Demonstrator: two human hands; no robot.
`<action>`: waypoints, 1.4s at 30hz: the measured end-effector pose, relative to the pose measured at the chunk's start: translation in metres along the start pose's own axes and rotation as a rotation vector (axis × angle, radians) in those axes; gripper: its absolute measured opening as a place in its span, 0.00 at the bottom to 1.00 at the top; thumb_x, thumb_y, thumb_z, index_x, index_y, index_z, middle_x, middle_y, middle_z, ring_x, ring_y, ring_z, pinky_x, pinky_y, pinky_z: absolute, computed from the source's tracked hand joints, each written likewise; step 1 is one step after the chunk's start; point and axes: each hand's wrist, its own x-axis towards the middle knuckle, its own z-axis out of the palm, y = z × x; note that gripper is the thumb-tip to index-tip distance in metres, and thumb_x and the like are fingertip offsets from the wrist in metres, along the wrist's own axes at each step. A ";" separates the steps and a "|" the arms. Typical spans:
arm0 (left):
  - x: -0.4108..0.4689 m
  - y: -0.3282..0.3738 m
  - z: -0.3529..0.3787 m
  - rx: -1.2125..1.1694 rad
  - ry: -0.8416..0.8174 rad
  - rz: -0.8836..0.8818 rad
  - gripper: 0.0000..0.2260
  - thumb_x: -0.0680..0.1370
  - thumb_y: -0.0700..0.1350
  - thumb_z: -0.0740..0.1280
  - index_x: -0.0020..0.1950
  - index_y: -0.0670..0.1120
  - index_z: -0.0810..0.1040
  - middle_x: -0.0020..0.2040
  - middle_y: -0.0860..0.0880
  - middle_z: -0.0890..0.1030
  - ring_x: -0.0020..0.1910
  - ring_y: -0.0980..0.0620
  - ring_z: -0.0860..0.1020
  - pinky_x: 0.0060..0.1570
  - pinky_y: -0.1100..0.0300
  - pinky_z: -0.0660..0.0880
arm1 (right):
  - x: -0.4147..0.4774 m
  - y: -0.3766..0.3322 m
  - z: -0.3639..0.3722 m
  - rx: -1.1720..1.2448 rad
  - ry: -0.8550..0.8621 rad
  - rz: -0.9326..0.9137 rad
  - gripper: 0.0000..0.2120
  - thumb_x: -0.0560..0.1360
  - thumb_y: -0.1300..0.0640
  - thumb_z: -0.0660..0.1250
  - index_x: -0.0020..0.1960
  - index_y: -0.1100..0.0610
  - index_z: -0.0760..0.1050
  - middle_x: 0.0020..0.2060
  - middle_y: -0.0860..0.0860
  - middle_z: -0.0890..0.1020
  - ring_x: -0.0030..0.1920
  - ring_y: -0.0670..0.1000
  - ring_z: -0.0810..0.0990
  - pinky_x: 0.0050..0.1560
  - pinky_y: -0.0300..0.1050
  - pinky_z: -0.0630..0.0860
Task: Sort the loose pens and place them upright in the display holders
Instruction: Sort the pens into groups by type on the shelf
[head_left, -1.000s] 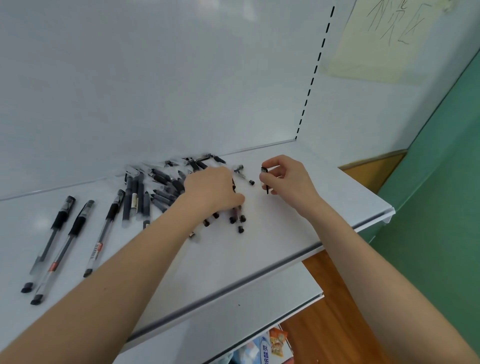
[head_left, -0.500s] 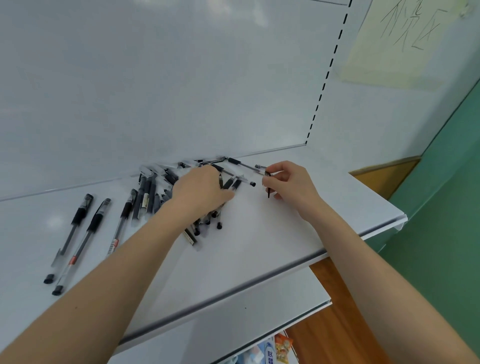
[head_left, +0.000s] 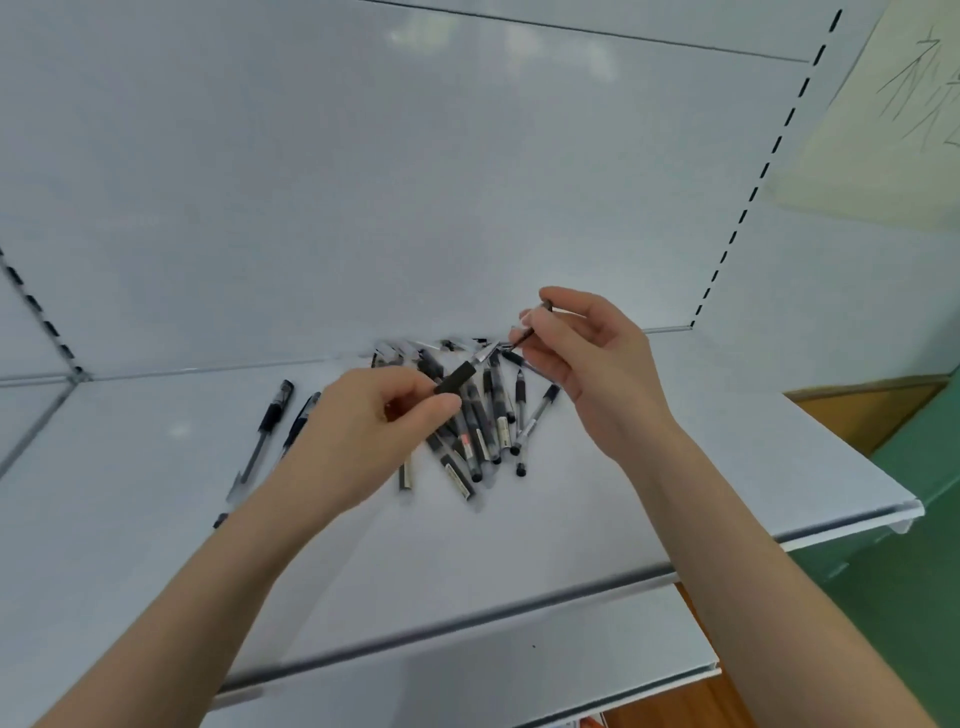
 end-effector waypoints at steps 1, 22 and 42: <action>-0.003 -0.002 -0.002 0.003 0.015 -0.002 0.13 0.74 0.47 0.67 0.36 0.38 0.77 0.22 0.53 0.67 0.23 0.57 0.64 0.25 0.69 0.62 | -0.002 0.001 0.005 0.001 -0.020 0.000 0.06 0.74 0.65 0.66 0.48 0.56 0.76 0.35 0.51 0.83 0.39 0.48 0.83 0.42 0.36 0.79; -0.029 -0.029 -0.013 -0.022 0.126 -0.033 0.12 0.75 0.43 0.65 0.41 0.33 0.77 0.33 0.34 0.75 0.28 0.56 0.65 0.29 0.64 0.61 | -0.029 0.041 0.051 -0.148 -0.190 0.055 0.07 0.74 0.66 0.66 0.46 0.55 0.76 0.36 0.51 0.82 0.36 0.44 0.82 0.40 0.34 0.78; -0.001 -0.083 -0.041 0.643 0.177 -0.285 0.13 0.77 0.50 0.62 0.54 0.42 0.73 0.50 0.43 0.75 0.48 0.42 0.75 0.42 0.55 0.67 | 0.029 0.043 0.050 -1.347 -0.578 0.002 0.14 0.72 0.55 0.68 0.44 0.68 0.78 0.35 0.61 0.80 0.35 0.50 0.72 0.33 0.39 0.66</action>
